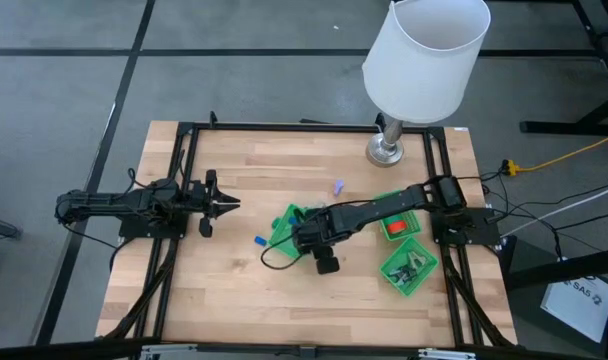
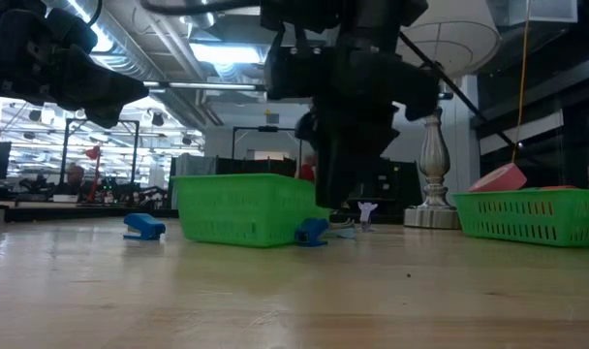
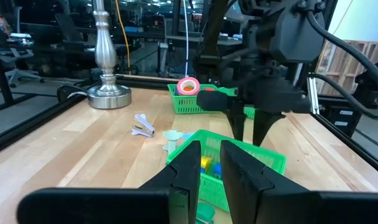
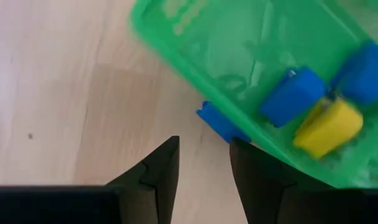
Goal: Pick and place Stapler, Stapler remover, tape
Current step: Put the blue stapler into the center green bin
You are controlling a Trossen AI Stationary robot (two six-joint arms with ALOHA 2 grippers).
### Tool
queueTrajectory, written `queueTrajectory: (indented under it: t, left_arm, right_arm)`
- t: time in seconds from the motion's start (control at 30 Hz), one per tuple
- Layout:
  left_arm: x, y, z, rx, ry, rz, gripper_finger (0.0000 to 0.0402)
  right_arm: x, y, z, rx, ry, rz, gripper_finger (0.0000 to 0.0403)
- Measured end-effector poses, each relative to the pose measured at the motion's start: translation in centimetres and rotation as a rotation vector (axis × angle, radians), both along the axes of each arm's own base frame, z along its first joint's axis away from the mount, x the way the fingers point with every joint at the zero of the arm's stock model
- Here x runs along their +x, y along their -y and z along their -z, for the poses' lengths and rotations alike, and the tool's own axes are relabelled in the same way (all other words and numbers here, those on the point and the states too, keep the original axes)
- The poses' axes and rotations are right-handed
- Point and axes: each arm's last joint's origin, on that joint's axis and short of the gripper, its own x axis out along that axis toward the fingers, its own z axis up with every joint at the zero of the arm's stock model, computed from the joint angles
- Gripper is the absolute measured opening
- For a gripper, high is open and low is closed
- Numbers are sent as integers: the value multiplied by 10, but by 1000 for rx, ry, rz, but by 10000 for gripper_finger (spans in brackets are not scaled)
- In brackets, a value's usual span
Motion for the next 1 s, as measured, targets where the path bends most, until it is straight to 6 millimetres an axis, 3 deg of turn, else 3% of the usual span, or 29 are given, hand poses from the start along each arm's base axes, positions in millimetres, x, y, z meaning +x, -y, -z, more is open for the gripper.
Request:
queueTrajectory:
  t: [0.23, 0.47, 0.73, 1.0]
  left_arm:
    - [0, 0, 0, 0, 0, 0, 58]
    - [0, 0, 0, 0, 0, 0, 58]
    - [0, 0, 0, 0, 0, 0, 58]
    - [0, 0, 0, 0, 0, 0, 58]
  right_arm:
    - [9, 5, 0, -59, 82, -227, 147]
    - [10, 17, 10, -71, 41, -287, 147]
    - [10, 10, 17, -78, 35, -509, 147]
    - [11, 10, 21, -101, 31, -571, 147]
